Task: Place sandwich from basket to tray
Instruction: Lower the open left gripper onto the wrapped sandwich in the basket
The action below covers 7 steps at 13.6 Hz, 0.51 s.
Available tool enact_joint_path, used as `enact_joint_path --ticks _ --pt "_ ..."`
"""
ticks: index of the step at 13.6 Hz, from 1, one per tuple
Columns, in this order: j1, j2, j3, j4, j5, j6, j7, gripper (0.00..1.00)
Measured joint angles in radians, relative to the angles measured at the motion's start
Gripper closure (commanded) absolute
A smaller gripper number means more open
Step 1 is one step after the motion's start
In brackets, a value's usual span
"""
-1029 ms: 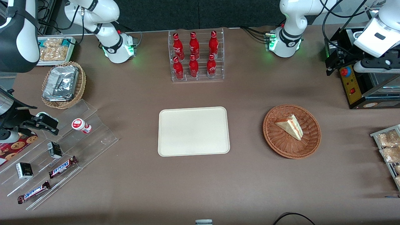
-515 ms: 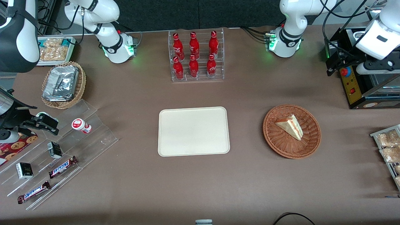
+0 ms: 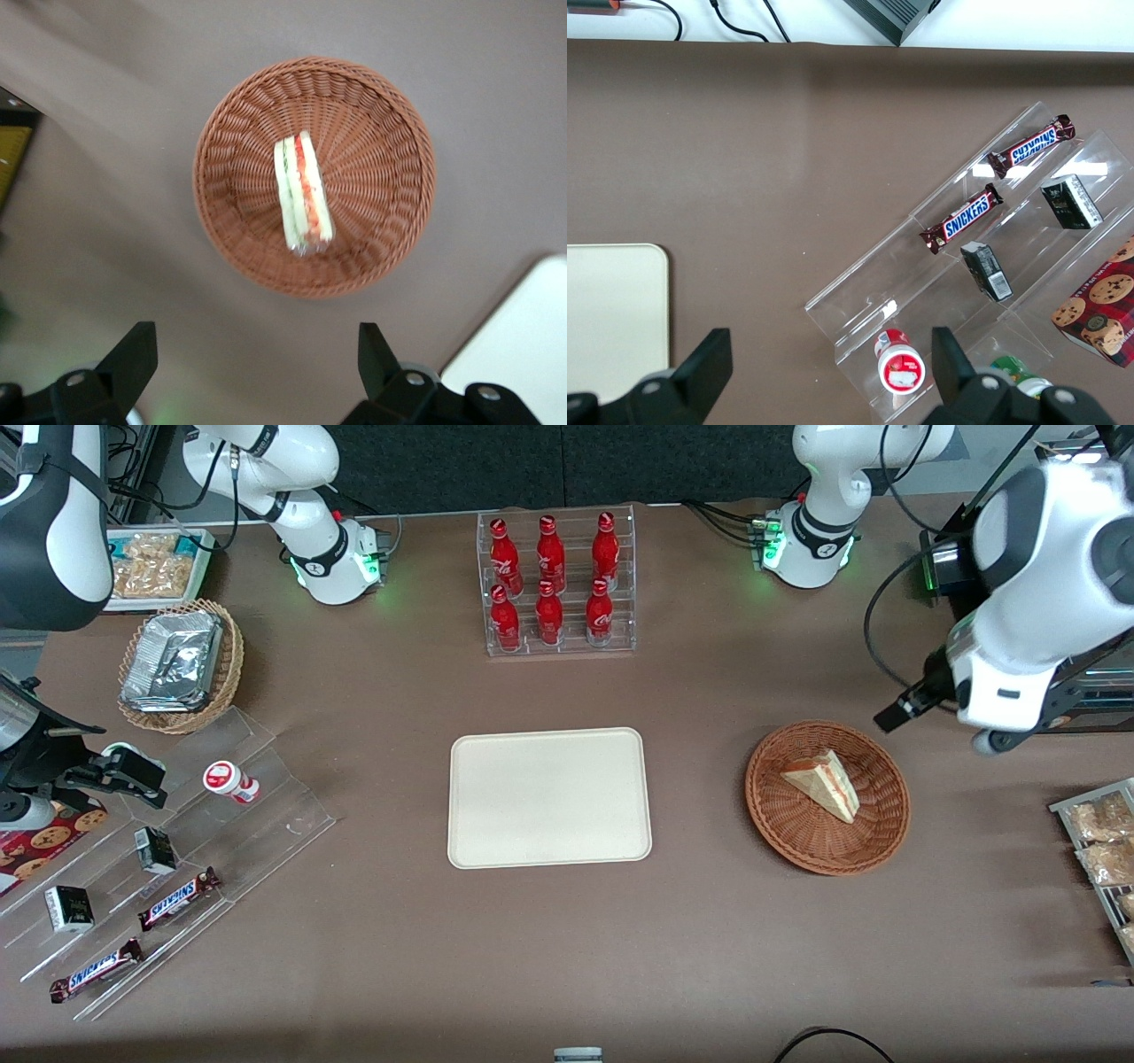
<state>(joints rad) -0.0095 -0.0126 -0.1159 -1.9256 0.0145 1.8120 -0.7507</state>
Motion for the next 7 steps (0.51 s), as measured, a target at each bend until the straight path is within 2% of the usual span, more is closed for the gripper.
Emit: enact_joint_path --ticks 7 --pt "0.007 0.044 0.010 -0.269 0.000 0.357 -0.133 0.00"
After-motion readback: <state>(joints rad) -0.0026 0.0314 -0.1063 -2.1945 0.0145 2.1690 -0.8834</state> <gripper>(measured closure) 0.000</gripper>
